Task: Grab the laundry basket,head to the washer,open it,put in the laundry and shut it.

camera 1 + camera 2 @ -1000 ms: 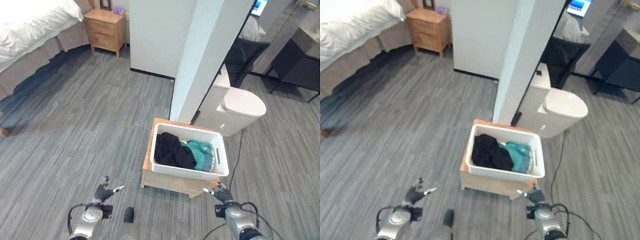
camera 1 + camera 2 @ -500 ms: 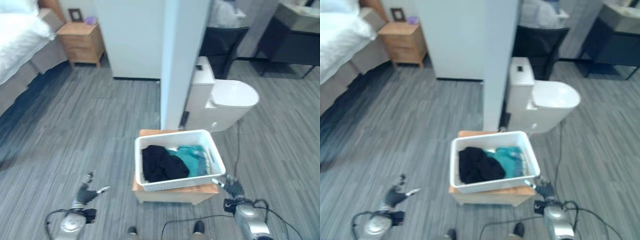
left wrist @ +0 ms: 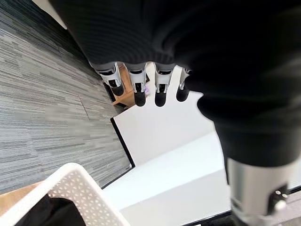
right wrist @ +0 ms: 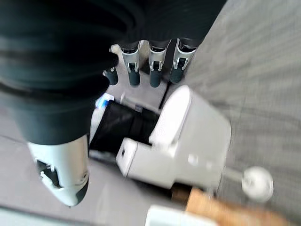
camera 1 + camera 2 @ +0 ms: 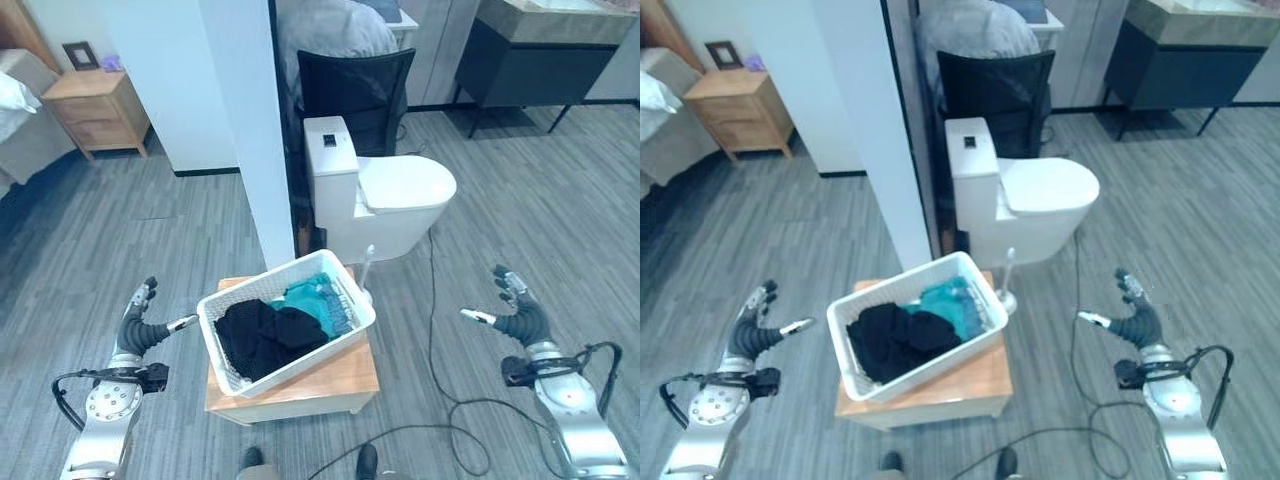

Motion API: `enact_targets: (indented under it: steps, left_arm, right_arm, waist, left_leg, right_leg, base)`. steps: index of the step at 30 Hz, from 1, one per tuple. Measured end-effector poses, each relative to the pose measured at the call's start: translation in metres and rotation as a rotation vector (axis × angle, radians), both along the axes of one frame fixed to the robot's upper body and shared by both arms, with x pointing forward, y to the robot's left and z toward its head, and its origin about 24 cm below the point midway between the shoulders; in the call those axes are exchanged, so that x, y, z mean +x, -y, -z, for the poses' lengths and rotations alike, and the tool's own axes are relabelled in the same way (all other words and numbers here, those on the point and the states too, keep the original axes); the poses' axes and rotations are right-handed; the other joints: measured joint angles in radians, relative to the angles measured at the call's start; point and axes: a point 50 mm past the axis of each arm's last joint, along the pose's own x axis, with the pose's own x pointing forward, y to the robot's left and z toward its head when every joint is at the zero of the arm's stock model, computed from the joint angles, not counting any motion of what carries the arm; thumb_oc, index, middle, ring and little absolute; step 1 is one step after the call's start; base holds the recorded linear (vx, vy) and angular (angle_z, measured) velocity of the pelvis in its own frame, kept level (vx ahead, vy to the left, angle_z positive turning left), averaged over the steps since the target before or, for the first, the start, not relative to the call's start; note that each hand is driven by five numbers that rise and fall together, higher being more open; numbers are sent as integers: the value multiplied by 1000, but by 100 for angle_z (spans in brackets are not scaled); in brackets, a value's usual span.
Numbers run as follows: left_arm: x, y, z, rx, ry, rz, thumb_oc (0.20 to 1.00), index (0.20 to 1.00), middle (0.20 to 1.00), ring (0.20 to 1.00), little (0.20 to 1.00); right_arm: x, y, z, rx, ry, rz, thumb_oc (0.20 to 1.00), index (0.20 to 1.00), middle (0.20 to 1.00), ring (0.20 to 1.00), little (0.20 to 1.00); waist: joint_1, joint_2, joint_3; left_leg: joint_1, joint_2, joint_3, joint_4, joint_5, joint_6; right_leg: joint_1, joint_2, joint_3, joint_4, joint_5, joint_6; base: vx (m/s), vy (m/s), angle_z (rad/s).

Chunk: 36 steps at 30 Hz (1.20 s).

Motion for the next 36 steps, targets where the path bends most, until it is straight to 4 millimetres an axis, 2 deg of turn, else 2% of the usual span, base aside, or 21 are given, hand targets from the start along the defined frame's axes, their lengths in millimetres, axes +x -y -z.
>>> enact_targets:
  steps: [3,5,8,11,13,17,18,19,20,24,25,30,32,36]
  left_arm:
    - [-3,1,6,-11,-45,19,1000,1000,1000,1000,1000]
    - [-6,-2,12,-14,-96,9,1000,1000,1000,1000,1000]
    - [-6,-6,24,-12,-186,9,1000,1000,1000,1000,1000]
    - [4,-4,35,-5,-268,25,1000,1000,1000,1000,1000]
    - [16,1,35,-1,-275,44,1000,1000,1000,1000,1000]
    - [53,25,23,-27,-240,133,1000,1000,1000,1000,1000]
    - [71,39,11,-36,-204,180,1000,1000,1000,1000,1000]
    - [76,42,8,-40,-195,192,1000,1000,1000,1000,1000]
    - [91,51,-6,-33,-154,222,1000,1000,1000,1000,1000]
    - [105,54,-14,-85,-143,212,1000,1000,1000,1000,1000]
    - [114,60,-17,-94,-141,222,1000,1000,1000,1000,1000]
    - [133,66,-24,-24,-177,227,1000,1000,1000,1000,1000]
    - [141,69,-29,-10,-159,191,1000,1000,1000,1000,1000]
    - [139,68,-26,58,-157,160,1000,1000,1000,1000,1000]
  right_arm:
    - [3,-3,2,-3,-23,-22,1000,1000,1000,1000,1000]
    - [10,-1,0,-13,-27,-16,1000,1000,1000,1000,1000]
    - [30,6,-11,-77,-21,3,1000,1000,1000,1000,1000]
    - [45,15,-21,-143,-27,29,1000,1000,1000,1000,1000]
    - [53,17,-26,-158,-15,39,1000,1000,1000,1000,1000]
    - [72,20,-35,-253,-24,61,1000,1000,1000,1000,1000]
    - [78,23,-39,-259,-16,96,1000,1000,1000,1000,1000]
    - [79,25,-39,-263,-18,107,1000,1000,1000,1000,1000]
    - [85,25,-43,-260,-13,121,1000,1000,1000,1000,1000]
    - [92,19,-44,-268,-4,123,1000,1000,1000,1000,1000]
    - [95,14,-40,-244,-4,130,1000,1000,1000,1000,1000]
    - [108,-8,-34,-170,-26,75,1000,1000,1000,1000,1000]
    - [113,-17,-38,-166,-15,44,1000,1000,1000,1000,1000]
    - [120,-23,-49,-157,27,31,1000,1000,1000,1000,1000]
  waist:
    - [21,-27,14]
    - [25,-43,9]
    - [34,-46,9]
    - [40,-44,9]
    - [42,-42,10]
    - [46,-41,33]
    - [43,-44,62]
    - [44,-44,71]
    - [45,-48,117]
    - [41,-60,179]
    - [34,-61,192]
    - [20,-72,236]
    - [19,-81,267]
    - [24,-82,294]
  left_leg:
    - [30,-34,21,-25,1,1]
    - [45,-57,22,-29,-8,15]
    - [64,-70,44,-44,-11,19]
    - [56,-69,44,-45,-11,19]
    - [37,-66,43,-41,-11,20]
    - [-37,-63,29,-24,1,17]
    - [-81,-62,12,-11,9,17]
    - [-92,-61,6,-7,10,16]
    - [-112,-58,-3,-12,25,15]
    - [-132,-50,-10,-11,33,8]
    - [-152,-49,-18,-9,39,5]
    - [-161,-49,-30,-15,42,4]
    - [-165,-50,-30,-13,42,4]
    - [-165,-51,-32,-15,42,4]
  right_leg:
    - [15,-31,11,-15,13,19]
    - [28,-54,13,-20,9,32]
    - [31,-66,26,-22,14,45]
    - [21,-65,26,-16,15,45]
    - [5,-62,25,-15,17,42]
    - [-55,-59,19,-15,35,37]
    - [-82,-57,5,-15,43,33]
    - [-89,-56,2,-15,46,31]
    - [-106,-52,-3,-15,54,26]
    - [-122,-45,-10,-15,58,22]
    - [-132,-43,-25,-15,59,20]
    - [-141,-42,-30,-15,60,19]
    - [-144,-43,-31,-15,61,18]
    - [-143,-45,-32,-14,61,18]
  base:
    - [53,38,-6]
    - [38,36,1]
    - [-4,29,-11]
    - [-73,8,-2]
    - [-179,-9,-1]
    - [-197,-19,7]
    - [-157,-21,22]
    - [-148,-26,26]
    - [-102,-16,13]
    - [-76,-10,7]
    - [-30,-3,16]
    - [-42,-1,4]
    - [-19,8,1]
    - [2,-3,1]
